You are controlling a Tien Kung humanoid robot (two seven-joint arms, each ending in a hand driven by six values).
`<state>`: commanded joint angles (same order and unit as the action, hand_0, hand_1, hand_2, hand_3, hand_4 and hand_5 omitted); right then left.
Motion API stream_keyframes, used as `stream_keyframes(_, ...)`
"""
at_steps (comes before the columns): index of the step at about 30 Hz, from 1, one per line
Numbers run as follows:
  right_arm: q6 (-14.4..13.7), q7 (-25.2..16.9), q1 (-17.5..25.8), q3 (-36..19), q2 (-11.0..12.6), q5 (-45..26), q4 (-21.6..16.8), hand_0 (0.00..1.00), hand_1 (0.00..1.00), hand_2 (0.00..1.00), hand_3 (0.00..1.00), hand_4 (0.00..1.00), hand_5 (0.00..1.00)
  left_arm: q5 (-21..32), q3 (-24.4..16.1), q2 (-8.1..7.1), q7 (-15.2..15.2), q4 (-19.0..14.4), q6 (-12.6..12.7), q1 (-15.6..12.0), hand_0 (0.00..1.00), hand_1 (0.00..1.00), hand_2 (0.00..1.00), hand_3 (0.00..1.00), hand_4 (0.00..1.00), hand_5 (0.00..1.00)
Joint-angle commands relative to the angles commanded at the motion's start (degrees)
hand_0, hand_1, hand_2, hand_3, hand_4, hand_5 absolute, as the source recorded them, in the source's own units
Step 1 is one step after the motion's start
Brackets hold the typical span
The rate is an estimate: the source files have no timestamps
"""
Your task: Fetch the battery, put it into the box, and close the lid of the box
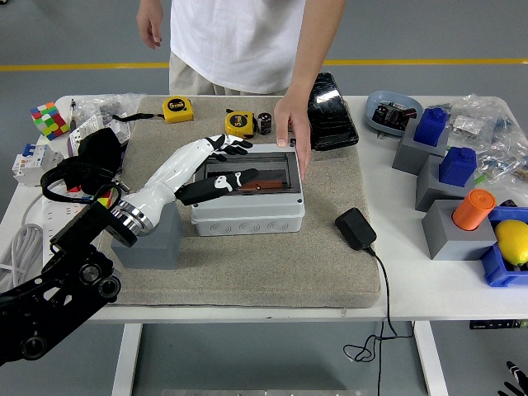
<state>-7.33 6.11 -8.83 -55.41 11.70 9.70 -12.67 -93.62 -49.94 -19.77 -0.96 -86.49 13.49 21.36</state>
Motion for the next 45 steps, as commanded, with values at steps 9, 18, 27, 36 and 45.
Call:
stream_keyframes(9,-0.02,0.1,-0.1,0.1,0.06,-0.15,0.18,0.624,0.633,0.626,0.552,0.949,0.514,8.7,-9.88,1.75,-4.15,3.71,0.79,-2.72,0.63,0.743,0.73,0.761,0.998,0.998)
stream_keyframes(18,0.29,0.49,-2.61,2.44,0.03,-1.28,0.45,0.624,0.634,0.626,0.551,0.949,0.515,13.39,-13.69,1.09,-6.61,4.85,2.08,-2.81,0.627,0.732,0.721,0.751,0.998,0.998)
stream_keyframes(27,-0.31,0.4,-1.07,1.89,0.07,-0.72,0.33,0.624,0.634,0.626,0.552,0.949,0.515,13.48,-14.84,1.97,-6.26,4.25,1.49,-5.44,0.627,0.731,0.722,0.751,0.998,0.998)
stream_keyframes(36,-0.17,0.18,-1.08,1.97,-0.09,-0.95,0.48,0.624,0.634,0.627,0.551,0.949,0.516,13.44,-15.52,1.42,-5.6,4.11,0.3,-5.91,0.626,0.729,0.721,0.75,0.998,0.998)
stream_keyframes(45,-0.24,0.38,-0.82,0.91,-0.06,-0.56,0.54,0.624,0.634,0.626,0.552,0.949,0.516,12.91,-16.79,1.22,-6.08,3.96,-0.52,-6.14,0.624,0.727,0.717,0.746,0.998,0.998)
